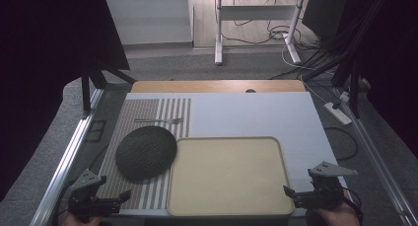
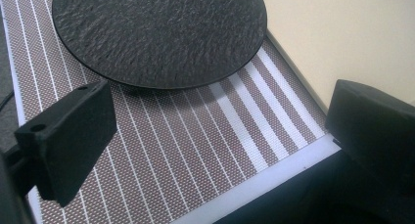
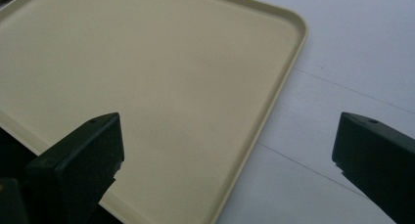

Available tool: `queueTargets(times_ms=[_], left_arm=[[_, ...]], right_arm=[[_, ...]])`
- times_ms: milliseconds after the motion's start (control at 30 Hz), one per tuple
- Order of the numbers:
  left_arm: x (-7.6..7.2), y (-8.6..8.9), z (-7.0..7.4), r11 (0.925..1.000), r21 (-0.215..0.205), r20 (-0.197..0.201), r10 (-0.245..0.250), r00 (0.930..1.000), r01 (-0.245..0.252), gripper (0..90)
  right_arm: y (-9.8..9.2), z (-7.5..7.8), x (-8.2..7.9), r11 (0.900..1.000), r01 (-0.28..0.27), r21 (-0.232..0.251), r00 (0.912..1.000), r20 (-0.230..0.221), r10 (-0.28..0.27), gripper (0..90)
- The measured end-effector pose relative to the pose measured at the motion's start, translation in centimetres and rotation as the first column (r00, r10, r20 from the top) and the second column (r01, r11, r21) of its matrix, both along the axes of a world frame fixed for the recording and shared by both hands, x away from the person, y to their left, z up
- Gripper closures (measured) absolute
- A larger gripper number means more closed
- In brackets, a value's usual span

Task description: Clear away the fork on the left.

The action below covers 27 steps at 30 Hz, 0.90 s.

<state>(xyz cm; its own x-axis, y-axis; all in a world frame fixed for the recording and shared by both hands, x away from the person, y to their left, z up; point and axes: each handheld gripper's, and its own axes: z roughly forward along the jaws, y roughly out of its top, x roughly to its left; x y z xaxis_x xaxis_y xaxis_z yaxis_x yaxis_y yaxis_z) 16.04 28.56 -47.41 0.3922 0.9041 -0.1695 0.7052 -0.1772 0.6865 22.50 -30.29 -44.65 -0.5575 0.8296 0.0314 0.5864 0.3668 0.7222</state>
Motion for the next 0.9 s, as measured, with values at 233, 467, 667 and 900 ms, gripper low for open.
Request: queueTargets(times_ms=[233,467,667,900], left_arm=[[0.03,0.17,-0.03,0.9999,-0.015,-0.001,-0.005,1.0,0.005,0.0],[0.06,0.1,-0.05,0.9999,-0.013,-0.002,-0.008,1.0,0.008,0.0],[0.16,0.17,-0.09,0.9997,-0.019,-0.012,-0.016,0.9998,0.016,0.0],[0.39,0.17,-0.11,0.9988,-0.033,-0.028,-0.037,0.9989,0.036,0.0]], right_arm=[[0.29,-0.08,0.51,0.999,0.004,-0.035,0.9997,0.023,-0.003,0.0],[0.25,-0.21,0.84,1.0,-0.005,-0.018,0.9999,-0.01,0.005,0.0],[0.24,-0.25,0.91,1.0,-0.015,-0.014,0.9997,-0.021,0.015,0.0],[0.11,-0.26,0.93,1.0,-0.016,-0.005,0.9996,-0.022,0.016,0.0]])
